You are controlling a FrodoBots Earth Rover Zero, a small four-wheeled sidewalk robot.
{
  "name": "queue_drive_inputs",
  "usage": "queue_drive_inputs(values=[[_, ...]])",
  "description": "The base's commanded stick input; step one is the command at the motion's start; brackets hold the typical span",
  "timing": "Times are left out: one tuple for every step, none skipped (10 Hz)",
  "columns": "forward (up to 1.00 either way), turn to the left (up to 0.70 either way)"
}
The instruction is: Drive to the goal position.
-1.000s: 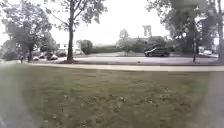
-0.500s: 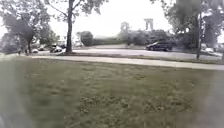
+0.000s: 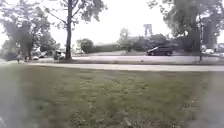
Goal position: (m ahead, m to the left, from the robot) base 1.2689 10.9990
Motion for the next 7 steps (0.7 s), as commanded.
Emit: queue_drive_inputs(values=[[0.70, 0.00], [0.70, 0.00], [0.70, 0.00], [0.70, 0.00], [0.70, 0.00], [0.70, 0.00], [0.70, 0.00]])
